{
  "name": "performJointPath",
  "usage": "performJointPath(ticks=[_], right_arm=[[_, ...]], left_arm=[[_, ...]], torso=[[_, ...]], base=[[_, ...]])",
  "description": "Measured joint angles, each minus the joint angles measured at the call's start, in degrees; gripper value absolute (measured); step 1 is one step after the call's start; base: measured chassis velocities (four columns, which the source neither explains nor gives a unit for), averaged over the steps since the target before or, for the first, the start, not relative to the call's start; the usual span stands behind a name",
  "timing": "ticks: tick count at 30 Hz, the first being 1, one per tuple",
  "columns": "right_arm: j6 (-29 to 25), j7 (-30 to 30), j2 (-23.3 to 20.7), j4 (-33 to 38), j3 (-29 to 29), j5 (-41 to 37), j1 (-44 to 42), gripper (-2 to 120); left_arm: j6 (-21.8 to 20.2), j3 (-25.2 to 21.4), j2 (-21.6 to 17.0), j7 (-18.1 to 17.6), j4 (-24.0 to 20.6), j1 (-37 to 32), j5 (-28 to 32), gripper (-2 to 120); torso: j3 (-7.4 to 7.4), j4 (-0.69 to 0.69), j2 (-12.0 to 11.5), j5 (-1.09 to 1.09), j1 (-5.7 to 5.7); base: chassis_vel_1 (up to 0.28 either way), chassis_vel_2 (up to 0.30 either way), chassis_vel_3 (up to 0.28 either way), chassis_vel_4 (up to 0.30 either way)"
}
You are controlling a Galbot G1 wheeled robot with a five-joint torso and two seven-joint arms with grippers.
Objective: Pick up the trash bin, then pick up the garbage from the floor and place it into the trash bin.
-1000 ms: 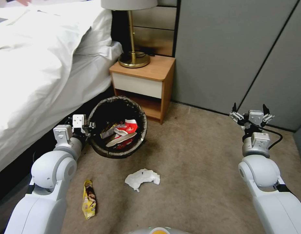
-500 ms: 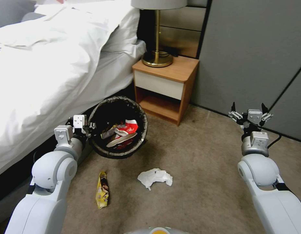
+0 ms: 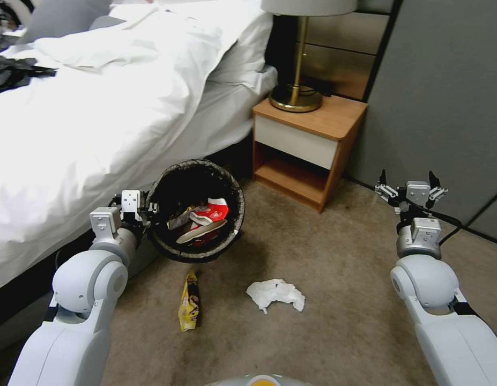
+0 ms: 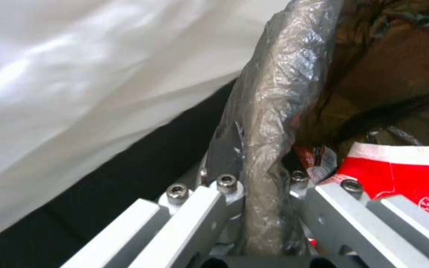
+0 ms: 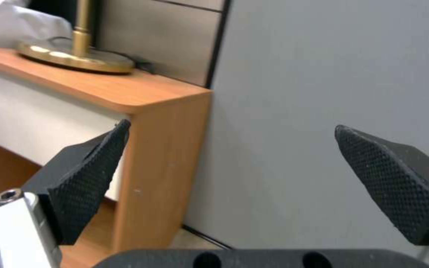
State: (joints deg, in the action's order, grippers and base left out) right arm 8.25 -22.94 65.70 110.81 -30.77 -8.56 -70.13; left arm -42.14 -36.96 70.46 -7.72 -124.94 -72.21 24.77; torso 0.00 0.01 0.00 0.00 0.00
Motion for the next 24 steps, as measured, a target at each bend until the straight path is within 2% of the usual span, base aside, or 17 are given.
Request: performJointPath(ticks=[19,24], right_arm=[[0.48,-0.11,-0.82,0.16,0.17,-0.16,-0.33,100],[1.59,-0.15,-1.60,1.05,0.70,-0.34,-1.38,100]], left_arm=[[0.00,-0.14,0.14,0.24,0.20,0.13,0.20,0],[-0.01,-0.24,0.13,2.84,0.18,-0.09,-2.29,0]], torso=[[0.00,-0.01,0.00,0.00,0.00],[0.00,-0.01,0.00,0.00,0.00]], base=[[0.069,0.073,0.067,0.067],[0.011,0.009,0.004,0.010]])
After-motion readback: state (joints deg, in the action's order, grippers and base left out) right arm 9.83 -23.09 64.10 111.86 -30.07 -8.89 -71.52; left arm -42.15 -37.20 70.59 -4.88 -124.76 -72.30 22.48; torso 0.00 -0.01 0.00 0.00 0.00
